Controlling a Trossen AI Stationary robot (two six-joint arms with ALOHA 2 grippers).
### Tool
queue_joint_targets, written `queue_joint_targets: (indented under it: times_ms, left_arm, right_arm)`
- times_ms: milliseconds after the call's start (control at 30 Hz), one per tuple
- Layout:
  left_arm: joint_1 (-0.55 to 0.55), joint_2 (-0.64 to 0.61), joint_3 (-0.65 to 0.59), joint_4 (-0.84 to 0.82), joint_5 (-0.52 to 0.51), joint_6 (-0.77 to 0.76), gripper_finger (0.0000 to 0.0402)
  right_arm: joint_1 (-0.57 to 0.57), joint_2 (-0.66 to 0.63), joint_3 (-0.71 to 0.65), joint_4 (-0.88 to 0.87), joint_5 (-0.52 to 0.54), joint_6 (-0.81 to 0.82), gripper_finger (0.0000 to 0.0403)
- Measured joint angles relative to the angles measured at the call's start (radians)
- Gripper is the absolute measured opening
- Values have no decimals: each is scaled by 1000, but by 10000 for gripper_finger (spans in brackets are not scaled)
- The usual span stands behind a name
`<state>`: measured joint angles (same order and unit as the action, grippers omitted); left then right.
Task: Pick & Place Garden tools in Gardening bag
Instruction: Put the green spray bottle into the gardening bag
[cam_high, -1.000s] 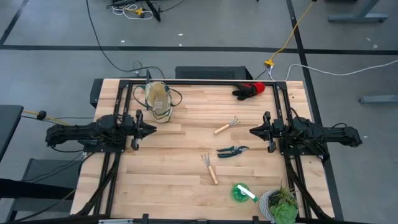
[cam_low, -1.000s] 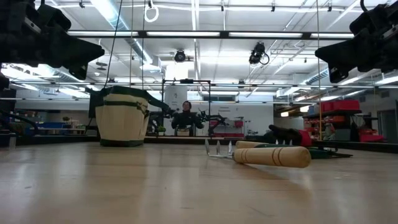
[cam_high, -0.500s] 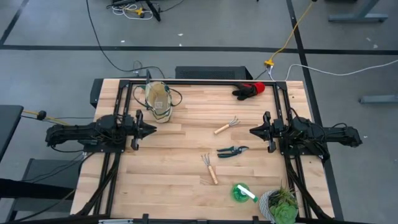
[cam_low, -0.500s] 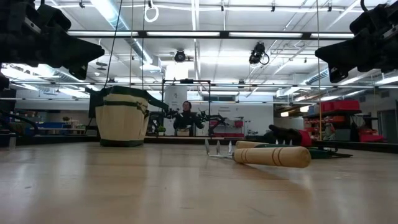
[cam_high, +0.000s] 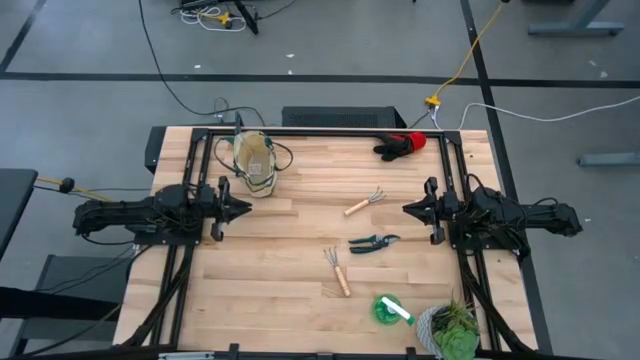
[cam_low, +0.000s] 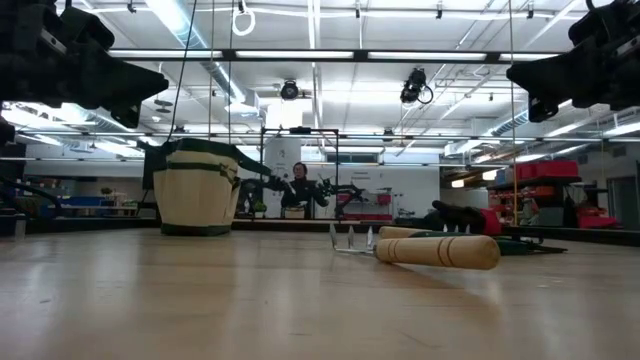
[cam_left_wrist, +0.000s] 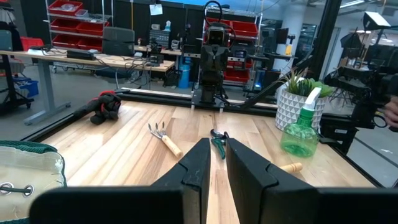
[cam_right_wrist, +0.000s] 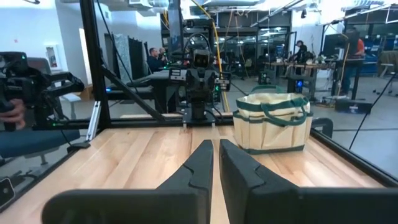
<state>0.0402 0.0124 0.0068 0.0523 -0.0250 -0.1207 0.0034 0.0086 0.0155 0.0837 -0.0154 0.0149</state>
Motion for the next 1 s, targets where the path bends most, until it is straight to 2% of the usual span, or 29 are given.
queue_joint_targets:
  times_ms: [367, 500, 567, 700, 800, 1000]
  left_arm:
    - [0, 0, 0, 17, -28, -16, 57]
    - [0, 0, 10, 33, -19, -26, 31]
    - [0, 1, 45, 12, -1, -28, 10]
    - [0, 1, 149, -73, 9, -45, 7]
    - [0, 19, 235, -154, 1, -51, 5]
    - [0, 100, 383, -213, 2, -36, 3]
  right_arm:
    - [0, 0, 0, -1, -1, 31, 31]
    - [0, 1, 0, 31, 0, 60, 14]
    - [0, 1, 0, 87, 0, 75, 5]
    - [0, 0, 3, 149, 0, 76, 3]
    - [0, 1, 29, 129, 19, 79, 2]
    - [0, 1, 146, 39, 34, 83, 1]
